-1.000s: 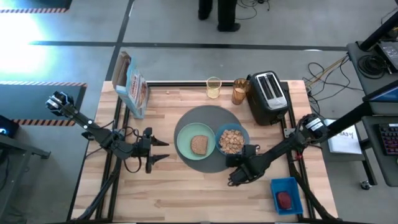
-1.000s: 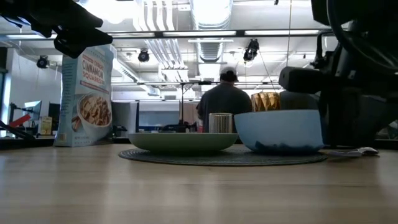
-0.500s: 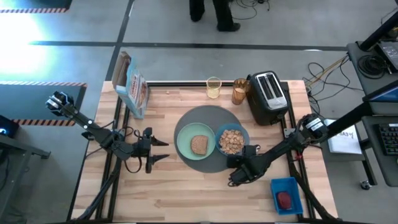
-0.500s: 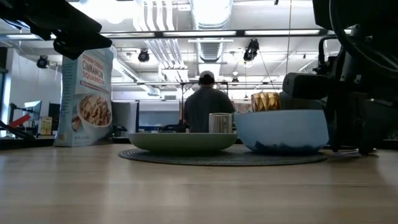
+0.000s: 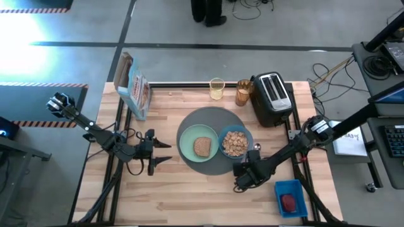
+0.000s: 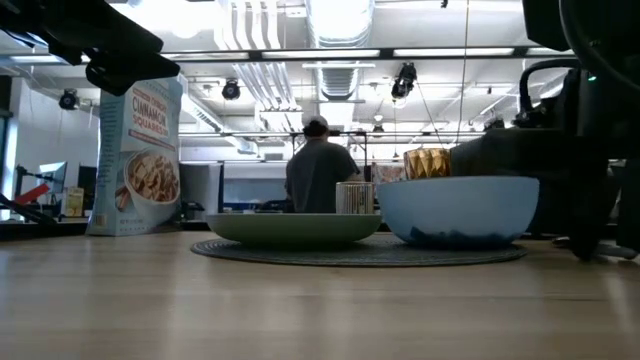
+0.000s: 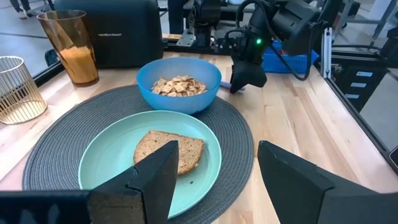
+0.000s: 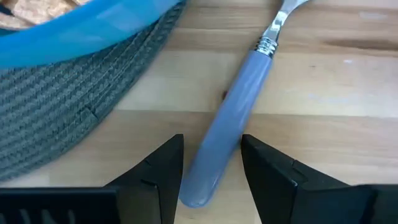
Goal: Arrange a breakfast setting
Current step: Put the purple spoon on the table to the right of the blue bowl
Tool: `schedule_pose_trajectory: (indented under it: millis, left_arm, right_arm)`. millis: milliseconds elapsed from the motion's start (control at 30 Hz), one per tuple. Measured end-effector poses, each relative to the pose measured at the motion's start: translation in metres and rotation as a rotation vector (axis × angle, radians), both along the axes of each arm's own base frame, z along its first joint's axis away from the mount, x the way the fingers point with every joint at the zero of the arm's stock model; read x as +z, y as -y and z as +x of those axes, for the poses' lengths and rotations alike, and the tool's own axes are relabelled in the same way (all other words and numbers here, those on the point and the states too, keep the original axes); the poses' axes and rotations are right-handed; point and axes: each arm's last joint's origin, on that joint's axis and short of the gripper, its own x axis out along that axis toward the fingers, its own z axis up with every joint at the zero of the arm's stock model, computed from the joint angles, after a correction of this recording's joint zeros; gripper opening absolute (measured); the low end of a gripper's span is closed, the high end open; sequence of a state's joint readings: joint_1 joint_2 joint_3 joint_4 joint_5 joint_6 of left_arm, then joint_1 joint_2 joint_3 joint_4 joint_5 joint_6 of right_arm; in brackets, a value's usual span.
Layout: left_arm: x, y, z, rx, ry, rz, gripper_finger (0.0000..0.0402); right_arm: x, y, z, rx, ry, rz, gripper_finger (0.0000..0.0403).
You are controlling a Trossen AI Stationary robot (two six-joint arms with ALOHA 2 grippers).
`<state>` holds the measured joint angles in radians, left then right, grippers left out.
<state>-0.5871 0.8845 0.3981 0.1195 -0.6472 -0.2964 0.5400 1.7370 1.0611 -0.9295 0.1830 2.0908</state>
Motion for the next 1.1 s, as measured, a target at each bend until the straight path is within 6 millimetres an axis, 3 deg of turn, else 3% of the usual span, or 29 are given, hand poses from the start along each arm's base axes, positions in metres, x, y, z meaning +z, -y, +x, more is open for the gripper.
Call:
schedule_pose_trajectory:
  millis: [233,600,1100]
  left_arm:
    - [0.0,0.0,0.0,0.0,-0.001,0.0,0.0205]
    - [0.0,0.0,0.0,0.0,-0.001,0.0,0.0205]
    - [0.0,0.0,0.0,0.0,0.0,0.0,0.0205]
  right_arm:
    - [0.0,-0.001,-0.001,0.038,-0.024,0.025,0.0139]
    - [-0.002,-0.001,-0.004,0.043,-0.054,0.061,0.0049]
    - [-0.008,0.009,-0.01,0.002,-0.089,0.0,0.006]
